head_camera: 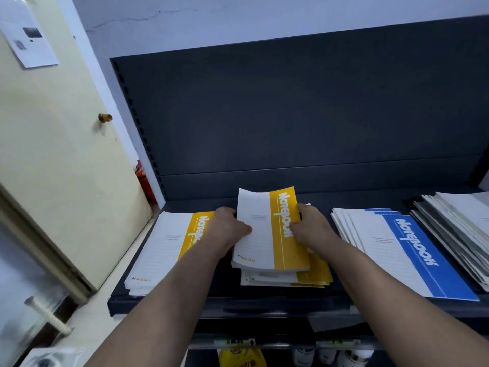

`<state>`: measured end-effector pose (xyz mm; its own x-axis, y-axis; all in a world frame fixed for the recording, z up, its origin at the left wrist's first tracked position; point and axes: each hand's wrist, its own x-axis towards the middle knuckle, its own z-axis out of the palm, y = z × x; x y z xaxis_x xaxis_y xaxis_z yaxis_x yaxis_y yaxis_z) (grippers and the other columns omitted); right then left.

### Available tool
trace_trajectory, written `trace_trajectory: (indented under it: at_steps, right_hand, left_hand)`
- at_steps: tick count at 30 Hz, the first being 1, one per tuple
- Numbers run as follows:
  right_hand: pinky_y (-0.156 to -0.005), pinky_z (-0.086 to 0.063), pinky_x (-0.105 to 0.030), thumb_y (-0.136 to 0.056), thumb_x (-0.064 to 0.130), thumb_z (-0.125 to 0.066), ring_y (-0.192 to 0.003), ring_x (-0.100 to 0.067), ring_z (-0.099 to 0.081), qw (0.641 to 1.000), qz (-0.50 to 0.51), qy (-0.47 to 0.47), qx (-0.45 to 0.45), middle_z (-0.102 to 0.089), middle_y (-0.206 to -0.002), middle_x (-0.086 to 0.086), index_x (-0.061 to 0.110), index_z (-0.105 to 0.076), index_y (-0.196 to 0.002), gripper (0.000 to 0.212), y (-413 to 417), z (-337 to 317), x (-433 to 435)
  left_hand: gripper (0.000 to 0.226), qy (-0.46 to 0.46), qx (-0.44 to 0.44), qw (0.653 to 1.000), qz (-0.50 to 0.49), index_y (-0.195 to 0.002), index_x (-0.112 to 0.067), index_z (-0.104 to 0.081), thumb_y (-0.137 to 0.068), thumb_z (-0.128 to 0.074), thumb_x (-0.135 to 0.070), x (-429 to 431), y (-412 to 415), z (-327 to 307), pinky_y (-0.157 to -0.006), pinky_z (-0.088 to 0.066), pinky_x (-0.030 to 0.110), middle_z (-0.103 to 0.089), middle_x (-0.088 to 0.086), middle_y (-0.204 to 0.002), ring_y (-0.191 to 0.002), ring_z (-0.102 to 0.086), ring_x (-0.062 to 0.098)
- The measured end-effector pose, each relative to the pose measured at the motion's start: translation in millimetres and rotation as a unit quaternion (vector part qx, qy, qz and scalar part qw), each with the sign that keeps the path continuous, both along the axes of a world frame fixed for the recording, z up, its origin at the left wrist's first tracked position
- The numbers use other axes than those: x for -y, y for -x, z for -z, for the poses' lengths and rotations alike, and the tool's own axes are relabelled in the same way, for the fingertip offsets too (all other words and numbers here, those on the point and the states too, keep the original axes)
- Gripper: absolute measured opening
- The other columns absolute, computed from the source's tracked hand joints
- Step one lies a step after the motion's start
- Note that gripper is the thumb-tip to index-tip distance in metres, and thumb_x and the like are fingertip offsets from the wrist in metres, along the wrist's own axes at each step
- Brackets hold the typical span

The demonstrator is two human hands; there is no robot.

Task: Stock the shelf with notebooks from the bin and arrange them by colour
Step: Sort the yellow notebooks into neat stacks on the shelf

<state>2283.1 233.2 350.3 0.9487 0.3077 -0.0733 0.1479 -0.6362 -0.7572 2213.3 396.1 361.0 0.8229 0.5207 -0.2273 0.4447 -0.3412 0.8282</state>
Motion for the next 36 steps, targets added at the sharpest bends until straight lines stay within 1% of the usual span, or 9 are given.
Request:
trace_trajectory:
  at_steps: [4, 7, 12, 16, 21, 23, 28, 33, 36]
  right_hand:
    - [-0.085, -0.053, -0.041, -0.086, 0.005, -0.047, -0.096, -0.028, -0.061, 0.998, -0.05, -0.035, -0.001, -0.066, -0.106, -0.007, 0.014, -0.061, -0.106, 0.026, 18.0, -10.0, -50.4]
    - [-0.088, -0.052, -0.042, -0.087, 0.005, -0.047, -0.099, -0.028, -0.061, 0.996, -0.085, -0.039, -0.007, -0.066, -0.106, -0.008, 0.011, -0.063, -0.107, 0.026, 38.4, -11.0, -94.8]
    - [-0.089, -0.052, -0.046, -0.088, 0.002, -0.049, -0.098, -0.03, -0.063, 0.994, -0.101, -0.02, -0.021, -0.067, -0.107, -0.012, 0.0, -0.062, -0.112, 0.027, 59.4, -4.6, -146.6]
    - [-0.074, -0.051, -0.033, -0.089, 0.005, -0.052, -0.085, -0.021, -0.061, 0.994, -0.098, 0.001, -0.044, -0.066, -0.105, -0.008, 0.008, -0.063, -0.106, 0.021, 61.6, 4.1, -164.9]
    - [-0.057, -0.041, -0.023, -0.087, 0.004, -0.05, -0.074, -0.018, -0.056, 0.994, -0.096, 0.049, -0.022, -0.064, -0.1, -0.009, 0.009, -0.061, -0.095, 0.015, 63.2, 8.2, -175.4]
    - [-0.058, -0.04, -0.024, -0.086, 0.007, -0.051, -0.079, -0.022, -0.057, 0.993, -0.093, 0.07, -0.009, -0.062, -0.105, -0.011, 0.011, -0.059, -0.095, 0.013, 63.2, 10.5, -179.1]
    - [-0.079, -0.053, -0.035, -0.083, 0.022, -0.059, -0.097, -0.027, -0.059, 0.984, -0.081, 0.152, 0.038, -0.062, -0.107, -0.007, 0.015, -0.06, -0.105, 0.024, 64.2, 12.8, -182.4]
    - [-0.085, -0.044, -0.036, -0.084, 0.028, -0.06, -0.117, -0.027, -0.043, 0.972, -0.077, 0.206, 0.08, -0.049, -0.123, -0.007, 0.018, -0.055, -0.116, 0.034, 69.5, 10.3, -180.6]
    - [-0.093, -0.042, -0.038, -0.084, 0.027, -0.061, -0.123, -0.026, -0.038, 0.969, -0.096, 0.196, 0.119, -0.041, -0.134, -0.006, 0.021, -0.048, -0.125, 0.044, 71.2, 7.8, -177.5]
  left_hand:
    - [0.045, -0.012, 0.02, 0.999, -0.046, -0.124, -0.014, -0.057, -0.082, -0.069, -0.006, -44.6, 31.2, -15.3, -0.076, -0.059, 0.042, -0.066, 0.006, -0.105, -0.094, -0.066, 0.028]
    - [0.056, -0.004, 0.018, 0.997, -0.075, -0.132, -0.017, -0.052, -0.081, -0.07, -0.005, -83.6, 59.3, -19.7, -0.073, -0.058, 0.041, -0.065, 0.006, -0.107, -0.093, -0.065, 0.027]
    - [0.044, -0.045, -0.01, 0.996, -0.07, -0.123, -0.015, -0.062, -0.081, -0.069, -0.005, -128.6, 88.0, -18.7, -0.083, -0.058, 0.045, -0.068, 0.011, -0.112, -0.097, -0.066, 0.03]
    - [0.034, -0.047, -0.015, 0.997, -0.06, -0.115, -0.007, -0.065, -0.082, -0.067, -0.003, -145.9, 92.3, -10.3, -0.083, -0.058, 0.047, -0.069, 0.011, -0.103, -0.094, -0.067, 0.031]
    - [0.039, -0.132, -0.041, 0.989, -0.042, -0.118, -0.012, -0.064, -0.08, -0.071, -0.015, -156.1, 88.2, -6.9, -0.086, -0.057, 0.043, -0.067, 0.006, -0.112, -0.099, -0.065, 0.025]
    - [0.04, -0.157, -0.052, 0.986, -0.031, -0.117, -0.014, -0.065, -0.078, -0.073, -0.019, -159.6, 87.6, -5.5, -0.086, -0.057, 0.042, -0.067, 0.003, -0.112, -0.098, -0.065, 0.024]
    - [0.04, -0.232, -0.073, 0.97, -0.028, -0.116, -0.021, -0.063, -0.078, -0.07, -0.025, -163.6, 85.4, 2.2, -0.084, -0.056, 0.039, -0.061, 0.0, -0.114, -0.099, -0.062, 0.021]
    - [0.053, -0.328, -0.124, 0.936, -0.026, -0.127, -0.025, -0.051, -0.077, -0.069, -0.033, -162.1, 81.9, 5.5, -0.087, -0.048, 0.039, -0.047, 0.004, -0.126, -0.118, -0.046, 0.026]
    - [0.06, -0.338, -0.136, 0.931, -0.027, -0.13, -0.026, -0.046, -0.076, -0.071, -0.033, -162.1, 79.7, 2.8, -0.092, -0.044, 0.042, -0.044, 0.004, -0.133, -0.125, -0.038, 0.027]
